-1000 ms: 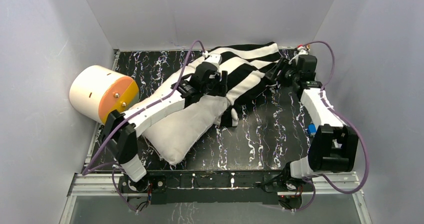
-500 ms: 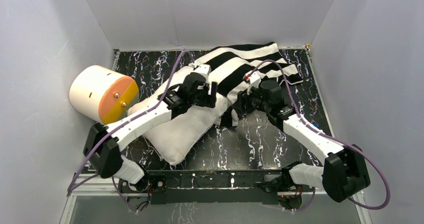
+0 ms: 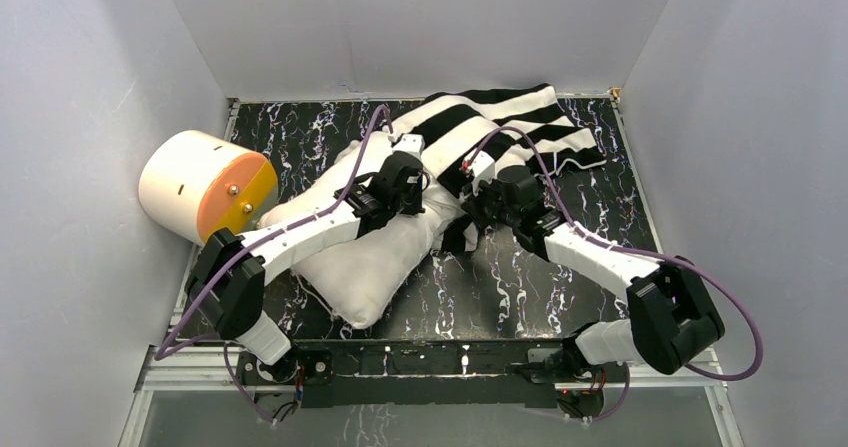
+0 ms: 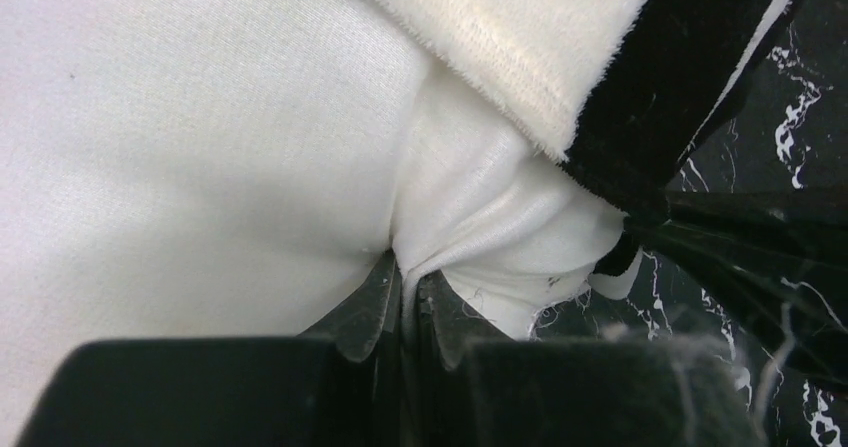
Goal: Put the pillow into the pillowcase
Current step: Stuff the pillow into the pillowcase.
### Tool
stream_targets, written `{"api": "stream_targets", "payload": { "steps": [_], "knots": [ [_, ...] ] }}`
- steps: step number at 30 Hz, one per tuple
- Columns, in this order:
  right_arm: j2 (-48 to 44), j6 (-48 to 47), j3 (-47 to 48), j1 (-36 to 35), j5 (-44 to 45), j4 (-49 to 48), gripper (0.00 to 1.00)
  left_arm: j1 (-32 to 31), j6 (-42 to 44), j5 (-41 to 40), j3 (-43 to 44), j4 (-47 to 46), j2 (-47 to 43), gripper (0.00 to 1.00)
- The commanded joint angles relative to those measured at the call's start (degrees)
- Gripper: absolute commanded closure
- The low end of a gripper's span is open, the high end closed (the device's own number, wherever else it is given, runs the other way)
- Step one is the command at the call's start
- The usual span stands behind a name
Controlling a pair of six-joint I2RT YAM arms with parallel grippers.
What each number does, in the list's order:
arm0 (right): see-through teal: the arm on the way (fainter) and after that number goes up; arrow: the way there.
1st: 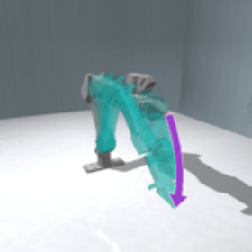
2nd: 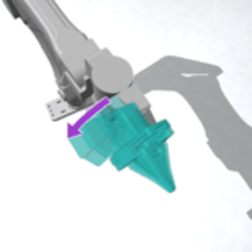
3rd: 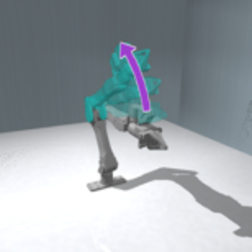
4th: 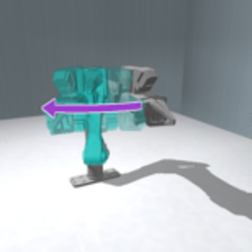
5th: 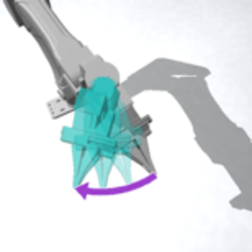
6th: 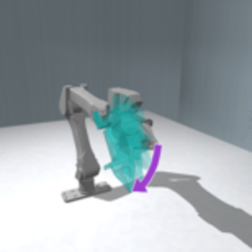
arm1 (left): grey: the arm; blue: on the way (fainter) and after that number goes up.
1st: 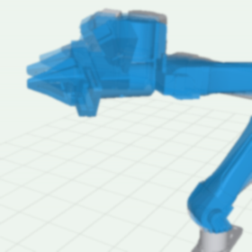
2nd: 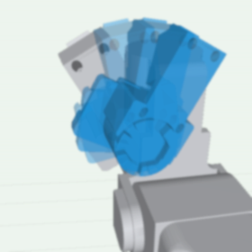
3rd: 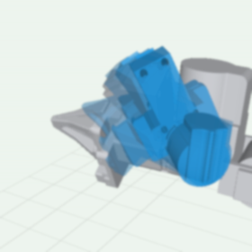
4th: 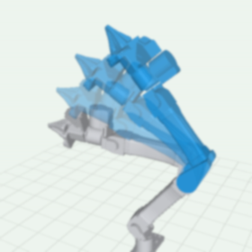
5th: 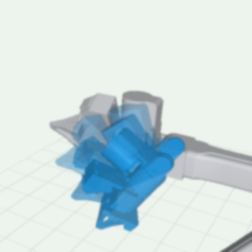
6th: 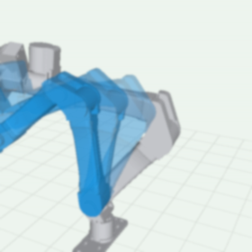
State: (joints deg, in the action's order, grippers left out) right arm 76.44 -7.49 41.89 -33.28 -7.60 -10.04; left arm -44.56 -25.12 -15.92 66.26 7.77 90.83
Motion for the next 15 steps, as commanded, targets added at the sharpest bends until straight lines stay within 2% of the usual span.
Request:
{"api": "stream_targets", "payload": {
  "steps": [1,4,8,13,15],
  "knots": [
    [-3.3,-0.4,5.4,-1.2,1.7,-2.2,0.87,1.3,-1.7,-5.5,1.9,-4.1,-2.1,1.0],
    [-4.9,1.7,7.4,-1.3,-1.3,-0.7,1.0,1.8,-3.0,-6.0,2.5,-5.5,-0.9,1.0],
    [-3.7,6.5,12.6,-1.3,-11.2,2.4,1.0,1.8,-5.1,-7.4,3.9,-7.5,1.2,1.0],
    [-0.8,16.8,18.0,-1.3,-23.9,0.6,1.0,1.9,-7.4,-8.7,6.9,-10.4,4.0,1.0],
    [-0.5,20.7,17.4,-1.4,-25.1,-0.7,1.0,2.0,-8.2,-9.1,7.7,-10.9,5.0,1.0]
  ]
}}
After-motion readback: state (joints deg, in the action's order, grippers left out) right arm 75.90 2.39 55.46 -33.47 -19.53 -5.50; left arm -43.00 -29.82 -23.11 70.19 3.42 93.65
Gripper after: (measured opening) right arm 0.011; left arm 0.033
